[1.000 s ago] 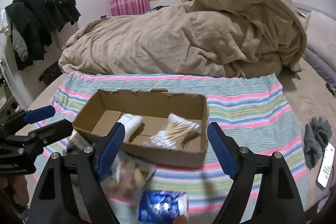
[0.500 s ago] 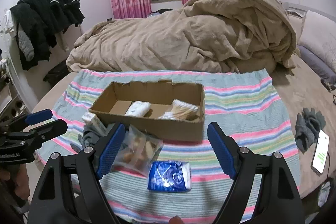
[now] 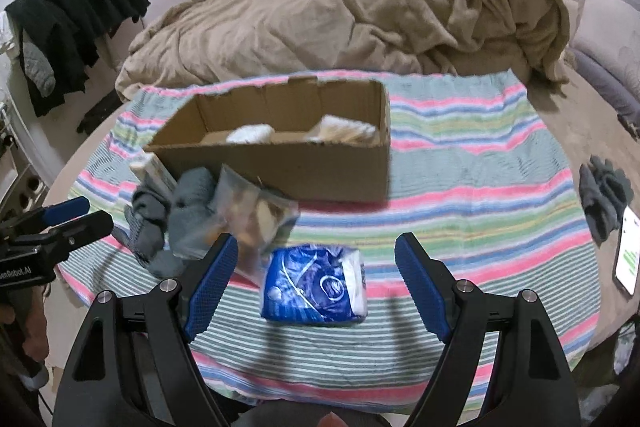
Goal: Organize objects
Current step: 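Grasp the gray dotted gloves with the left tool while the right tool grasps the blue packet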
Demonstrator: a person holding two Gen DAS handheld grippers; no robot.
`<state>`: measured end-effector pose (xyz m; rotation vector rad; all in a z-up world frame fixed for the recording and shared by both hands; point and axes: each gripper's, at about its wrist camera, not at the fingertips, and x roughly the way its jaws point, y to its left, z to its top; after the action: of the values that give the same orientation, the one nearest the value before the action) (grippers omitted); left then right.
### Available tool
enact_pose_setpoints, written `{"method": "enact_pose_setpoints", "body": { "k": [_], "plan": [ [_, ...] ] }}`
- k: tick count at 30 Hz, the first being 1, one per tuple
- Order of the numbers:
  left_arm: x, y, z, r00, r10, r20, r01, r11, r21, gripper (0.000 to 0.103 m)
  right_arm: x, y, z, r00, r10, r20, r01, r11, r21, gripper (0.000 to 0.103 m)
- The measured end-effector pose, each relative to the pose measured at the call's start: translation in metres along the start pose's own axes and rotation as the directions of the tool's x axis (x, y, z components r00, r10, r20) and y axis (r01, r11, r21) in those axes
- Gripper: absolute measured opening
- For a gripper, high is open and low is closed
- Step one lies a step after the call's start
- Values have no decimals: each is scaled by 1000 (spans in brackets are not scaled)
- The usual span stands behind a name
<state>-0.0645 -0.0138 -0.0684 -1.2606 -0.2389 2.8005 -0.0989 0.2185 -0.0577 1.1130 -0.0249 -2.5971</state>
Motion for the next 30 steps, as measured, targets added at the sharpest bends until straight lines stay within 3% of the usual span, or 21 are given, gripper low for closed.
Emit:
{"method": "enact_pose_setpoints", "body": {
  "k": [11, 18, 20, 22, 24, 26, 30],
  "plan": [
    [43, 22, -11, 996, 44, -75, -45, 999, -7, 90, 35, -6, -14, 996, 0, -91, 0, 1000, -9, 84],
    [57, 24, -15, 996, 5, -89, -5, 1000, 1, 89, 47, -1, -21, 990, 20, -141, -23, 999, -25, 84],
    [58, 20, -15, 996, -11, -89, 13, 1000, 18, 80, 48, -2, -20, 989, 29, -146, -32, 999, -22, 84],
    [59, 14, -15, 995, -35, -97, 39, 998, 38, 63, 51, -4, -21, 986, 41, -162, -44, 999, -12, 83],
    [58, 9, -15, 994, -52, -98, 56, 997, 46, 53, 51, -4, -22, 986, 40, -160, -43, 999, -15, 69],
    [56, 4, -17, 994, -51, -95, 57, 997, 56, 47, 51, -3, -23, 987, 27, -160, -31, 999, -23, 63],
    [48, -2, -19, 993, -77, -93, 83, 995, 54, 33, 48, -5, -26, 989, 19, -147, -24, 999, -36, 43]
  ]
}}
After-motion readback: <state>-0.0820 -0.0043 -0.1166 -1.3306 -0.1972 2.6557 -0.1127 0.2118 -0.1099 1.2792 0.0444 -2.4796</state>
